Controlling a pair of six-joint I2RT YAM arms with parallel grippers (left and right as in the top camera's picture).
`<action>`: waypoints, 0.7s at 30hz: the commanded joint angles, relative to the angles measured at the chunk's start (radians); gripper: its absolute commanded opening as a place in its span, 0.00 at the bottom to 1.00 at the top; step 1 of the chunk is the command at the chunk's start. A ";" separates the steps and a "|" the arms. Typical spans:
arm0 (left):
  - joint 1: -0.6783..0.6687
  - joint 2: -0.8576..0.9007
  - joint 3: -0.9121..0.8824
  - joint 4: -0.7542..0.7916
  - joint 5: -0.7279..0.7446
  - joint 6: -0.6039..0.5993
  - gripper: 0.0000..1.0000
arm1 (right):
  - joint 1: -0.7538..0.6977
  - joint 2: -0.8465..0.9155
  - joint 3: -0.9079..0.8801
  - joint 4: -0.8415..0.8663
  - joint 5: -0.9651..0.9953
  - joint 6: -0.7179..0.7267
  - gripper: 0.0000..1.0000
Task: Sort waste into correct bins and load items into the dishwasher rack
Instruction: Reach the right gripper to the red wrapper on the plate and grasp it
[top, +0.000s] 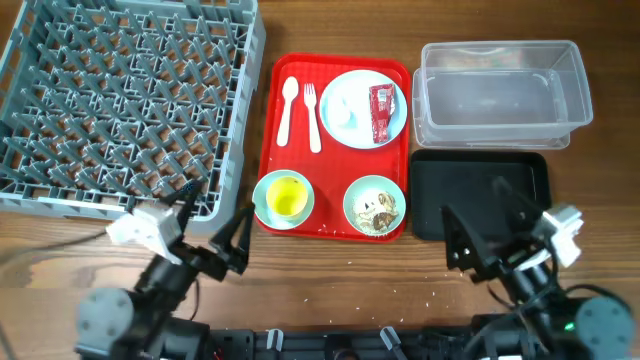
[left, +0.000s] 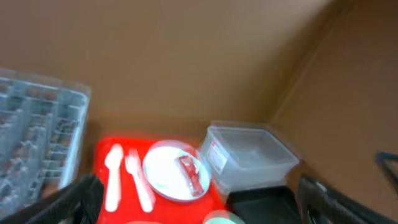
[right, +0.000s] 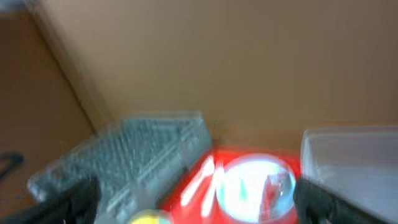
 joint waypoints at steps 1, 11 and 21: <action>0.005 0.260 0.317 -0.275 -0.116 0.036 1.00 | -0.003 0.280 0.341 -0.337 0.173 -0.200 1.00; 0.005 0.592 0.620 -0.562 -0.136 0.035 1.00 | 0.031 1.030 0.768 -0.633 -0.155 -0.122 0.94; 0.005 0.592 0.620 -0.628 -0.136 0.035 1.00 | 0.333 1.708 1.034 -0.471 0.384 -0.105 0.78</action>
